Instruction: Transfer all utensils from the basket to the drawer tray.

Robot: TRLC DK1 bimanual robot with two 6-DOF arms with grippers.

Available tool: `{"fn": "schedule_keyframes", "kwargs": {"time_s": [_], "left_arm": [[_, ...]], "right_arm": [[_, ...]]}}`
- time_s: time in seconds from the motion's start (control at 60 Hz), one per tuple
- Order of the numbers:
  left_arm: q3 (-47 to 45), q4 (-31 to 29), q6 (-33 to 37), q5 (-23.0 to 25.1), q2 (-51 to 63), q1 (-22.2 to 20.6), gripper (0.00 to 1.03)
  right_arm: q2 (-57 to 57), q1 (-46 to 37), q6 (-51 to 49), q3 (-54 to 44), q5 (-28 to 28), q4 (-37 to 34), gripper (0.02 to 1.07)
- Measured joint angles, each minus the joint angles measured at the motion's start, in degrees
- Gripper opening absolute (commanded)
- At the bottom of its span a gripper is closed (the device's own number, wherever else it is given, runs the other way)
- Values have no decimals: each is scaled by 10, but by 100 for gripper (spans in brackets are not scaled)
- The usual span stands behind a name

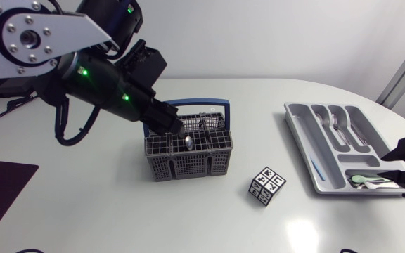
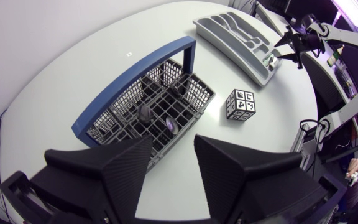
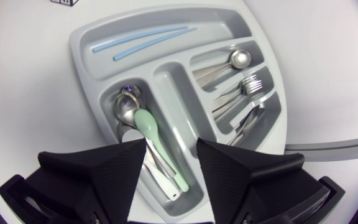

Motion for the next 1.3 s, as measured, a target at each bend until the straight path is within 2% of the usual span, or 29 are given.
{"fn": "schedule_keyframes", "kwargs": {"time_s": [0.067,0.35,0.533,0.7,0.833,0.967,1.3], "left_arm": [[-11,3,6,-1,-2,0,49],[-46,35,8,-1,-3,0,49],[-68,58,8,-1,-6,0,49],[-89,65,13,-1,-11,0,49],[-101,82,24,-1,-19,1,49],[-116,92,35,0,-29,5,49],[-139,107,54,9,-50,40,49]], "right_arm": [[-35,14,33,-6,-12,-3,92],[-149,119,185,-6,-50,-99,92],[-224,263,344,-23,-55,-130,92],[-259,430,515,-30,-33,-106,92],[-248,568,651,-28,31,-53,92],[-188,653,751,2,69,-43,92],[-65,689,909,112,71,2,92]]}}
